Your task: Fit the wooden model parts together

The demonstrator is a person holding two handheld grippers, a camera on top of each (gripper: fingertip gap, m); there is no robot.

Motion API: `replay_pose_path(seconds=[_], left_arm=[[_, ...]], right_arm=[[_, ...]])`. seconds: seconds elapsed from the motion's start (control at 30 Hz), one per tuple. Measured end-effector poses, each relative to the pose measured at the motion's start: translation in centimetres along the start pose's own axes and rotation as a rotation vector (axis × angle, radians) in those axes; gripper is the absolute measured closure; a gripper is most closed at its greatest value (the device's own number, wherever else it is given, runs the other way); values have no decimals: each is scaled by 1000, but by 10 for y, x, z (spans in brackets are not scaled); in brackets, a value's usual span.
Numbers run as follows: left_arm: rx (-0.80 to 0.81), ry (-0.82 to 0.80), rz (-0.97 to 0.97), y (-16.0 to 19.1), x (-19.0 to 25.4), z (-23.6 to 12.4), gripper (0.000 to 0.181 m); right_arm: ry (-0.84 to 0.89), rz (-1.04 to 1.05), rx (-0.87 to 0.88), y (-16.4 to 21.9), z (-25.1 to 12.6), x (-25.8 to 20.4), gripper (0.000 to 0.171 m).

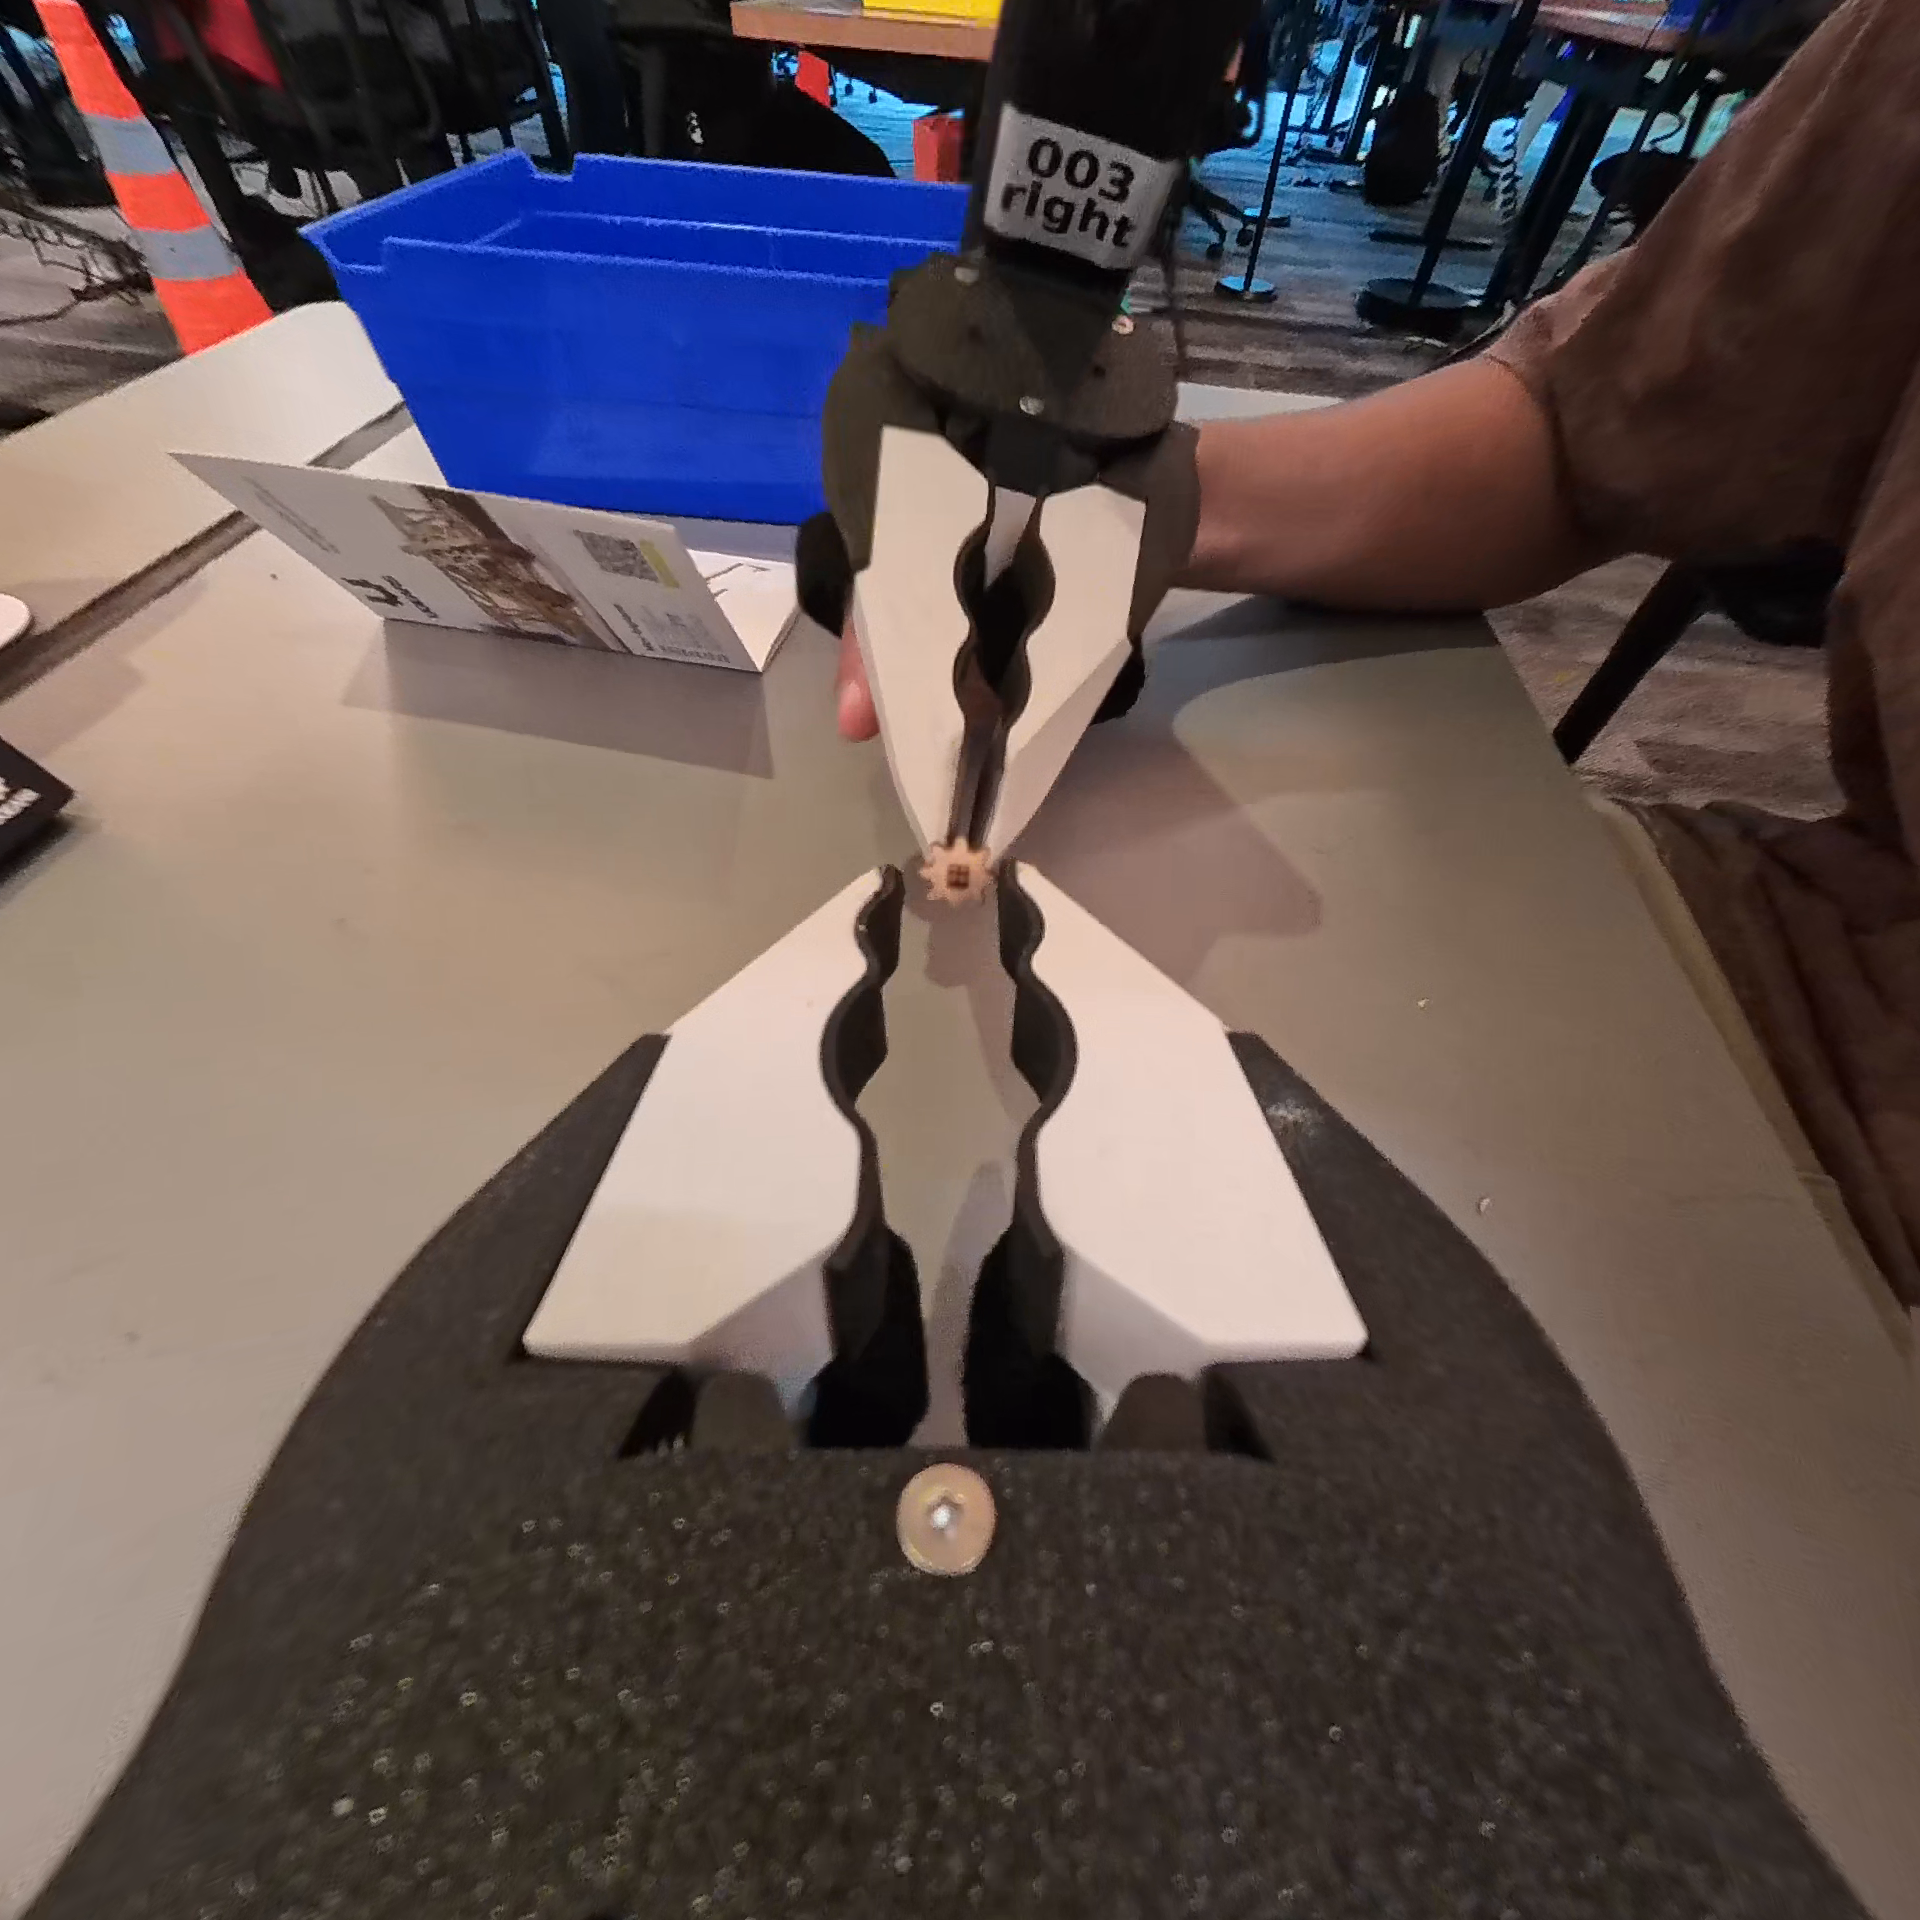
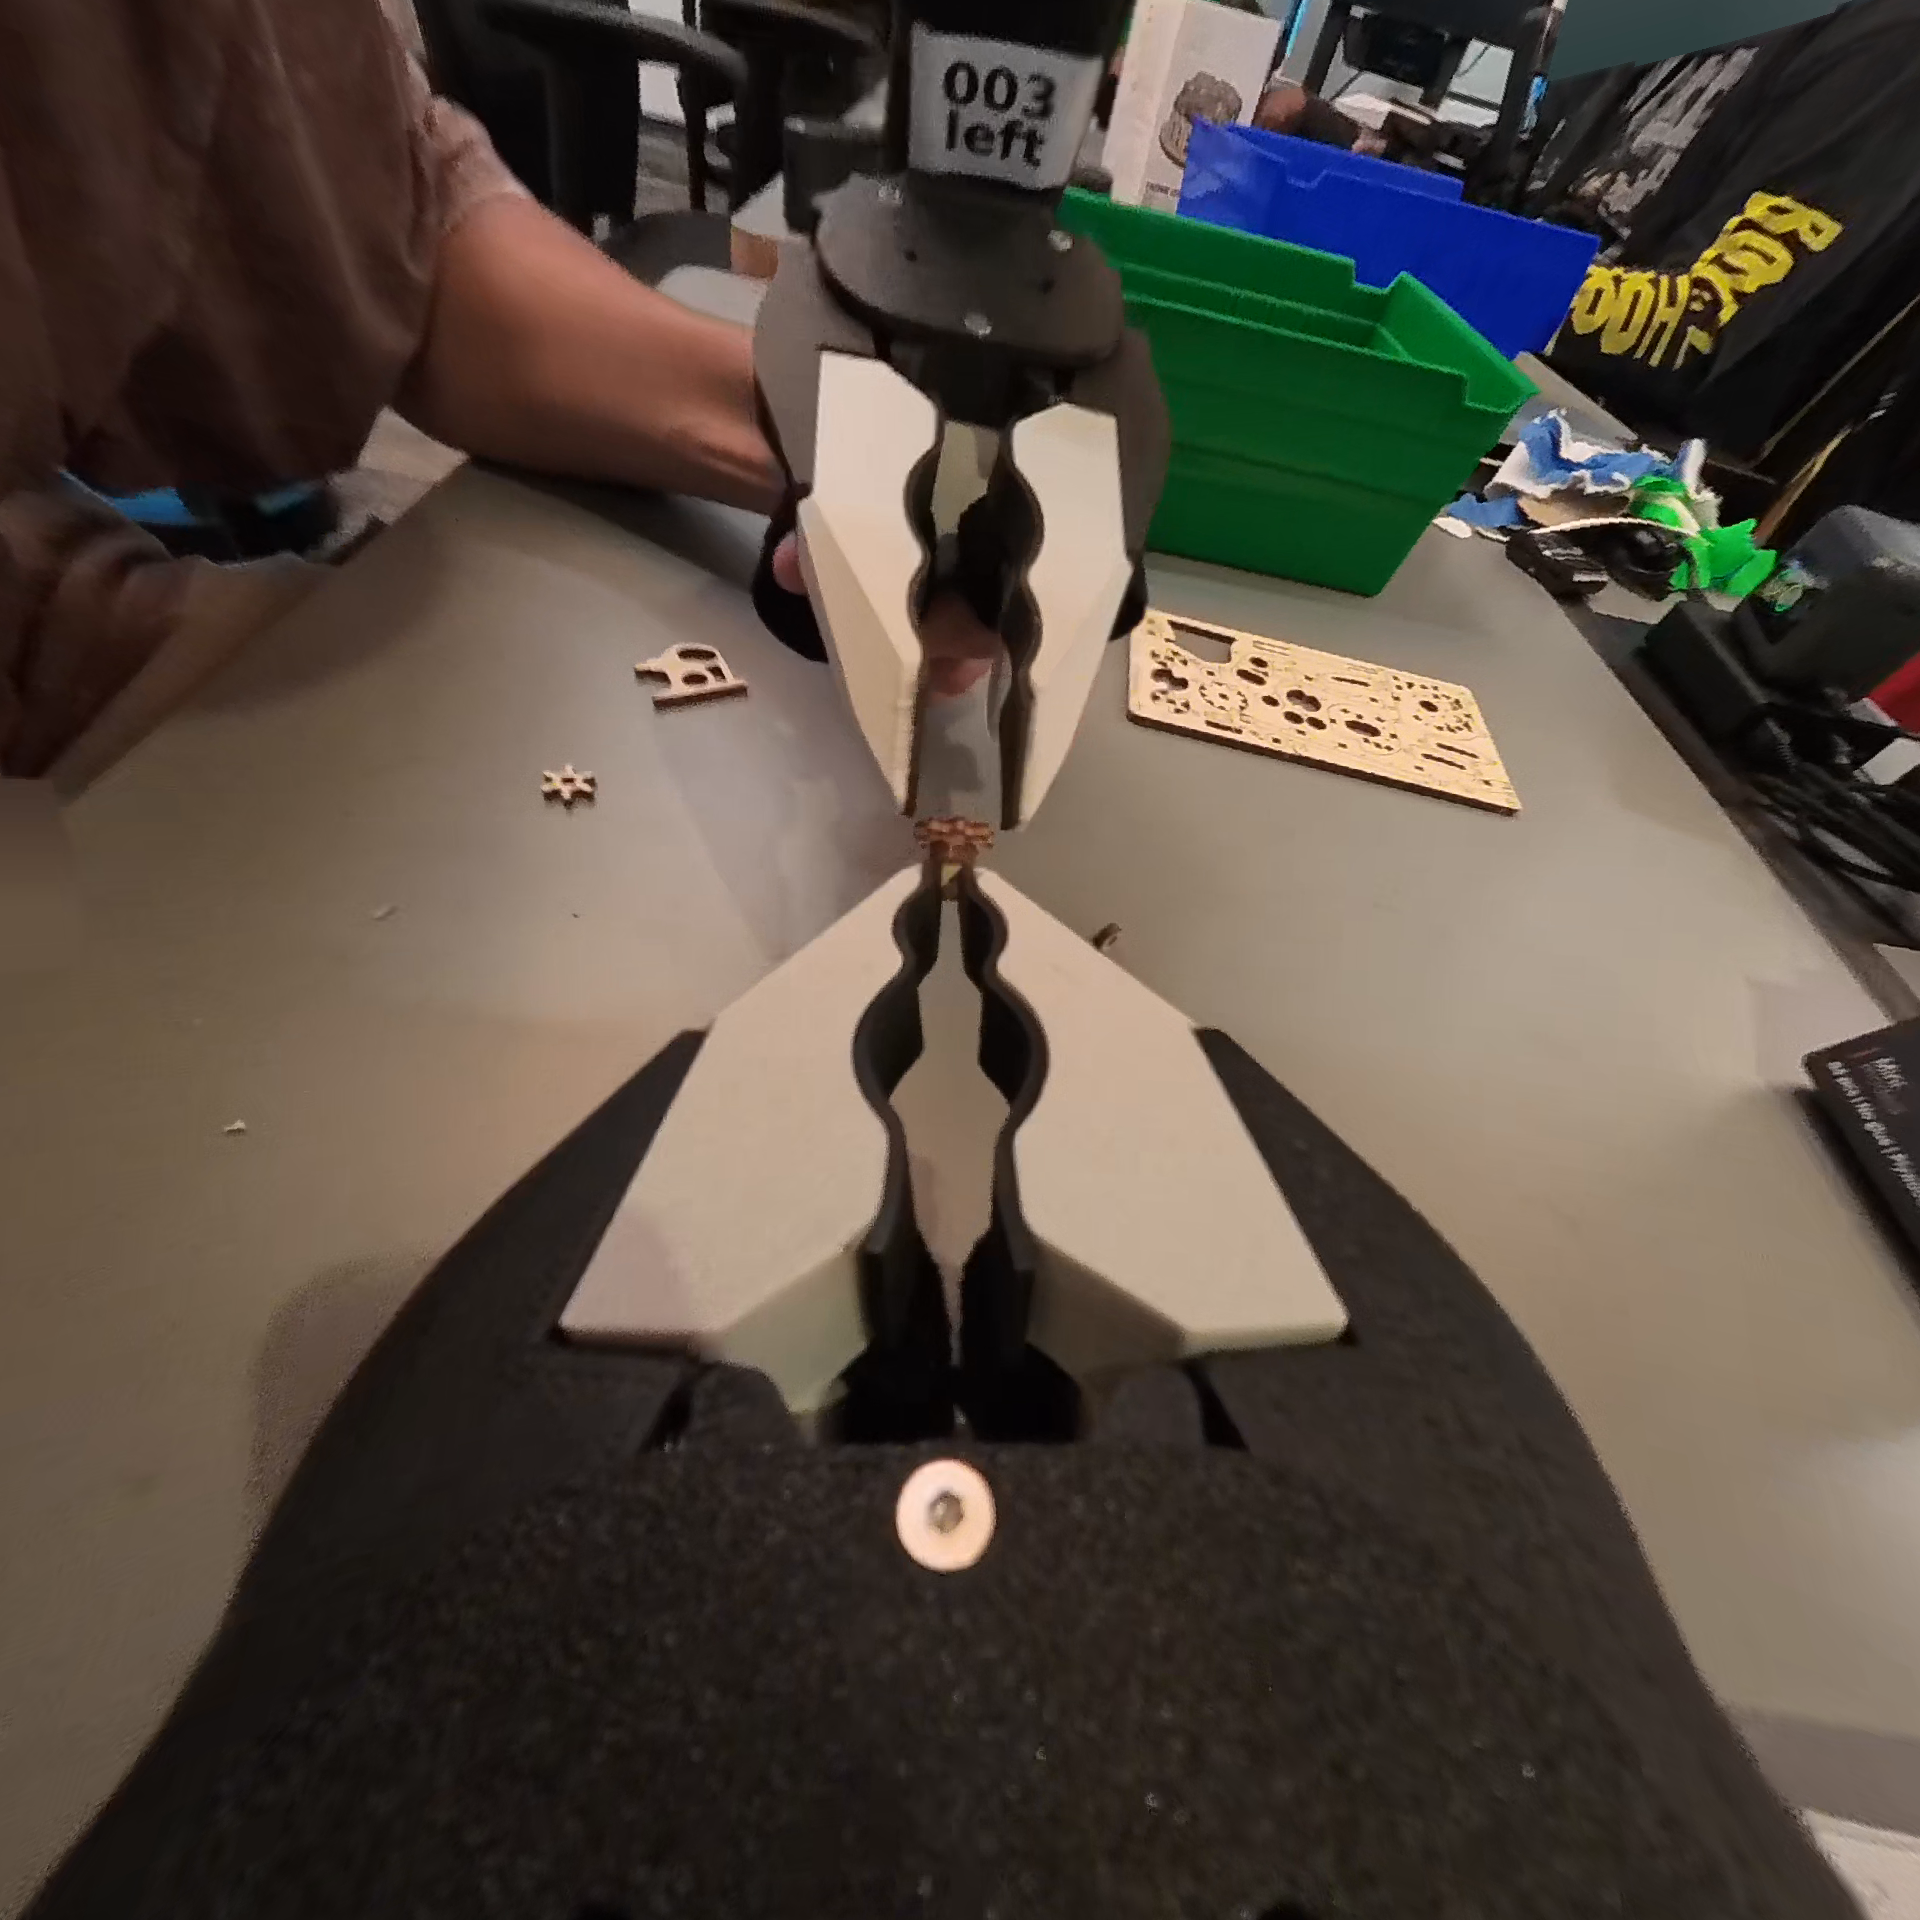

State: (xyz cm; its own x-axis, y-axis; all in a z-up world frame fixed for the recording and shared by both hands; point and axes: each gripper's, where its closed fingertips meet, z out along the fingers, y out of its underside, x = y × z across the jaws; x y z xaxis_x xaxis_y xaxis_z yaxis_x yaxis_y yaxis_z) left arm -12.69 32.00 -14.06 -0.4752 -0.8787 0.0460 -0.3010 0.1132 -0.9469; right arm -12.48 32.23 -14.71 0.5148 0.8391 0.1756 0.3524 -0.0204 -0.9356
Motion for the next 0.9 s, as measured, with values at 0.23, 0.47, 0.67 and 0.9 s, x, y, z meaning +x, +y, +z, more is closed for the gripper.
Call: replay_pose_path(seconds=[0.23,0.47,0.67,0.9], left_arm=[[-8,23,-30,5,5,8,171],[133,130,-297,-13,1,4,173],[199,220,-441,-23,1,-1,173],[240,343,-584,-28,6,-3,174]], right_arm=[[47,-76,-10,-6,-1,-1,169],[173,-198,19,-20,-7,7,167],[341,-434,2,-33,-11,11,162],[384,-551,17,-37,-12,7,167]])
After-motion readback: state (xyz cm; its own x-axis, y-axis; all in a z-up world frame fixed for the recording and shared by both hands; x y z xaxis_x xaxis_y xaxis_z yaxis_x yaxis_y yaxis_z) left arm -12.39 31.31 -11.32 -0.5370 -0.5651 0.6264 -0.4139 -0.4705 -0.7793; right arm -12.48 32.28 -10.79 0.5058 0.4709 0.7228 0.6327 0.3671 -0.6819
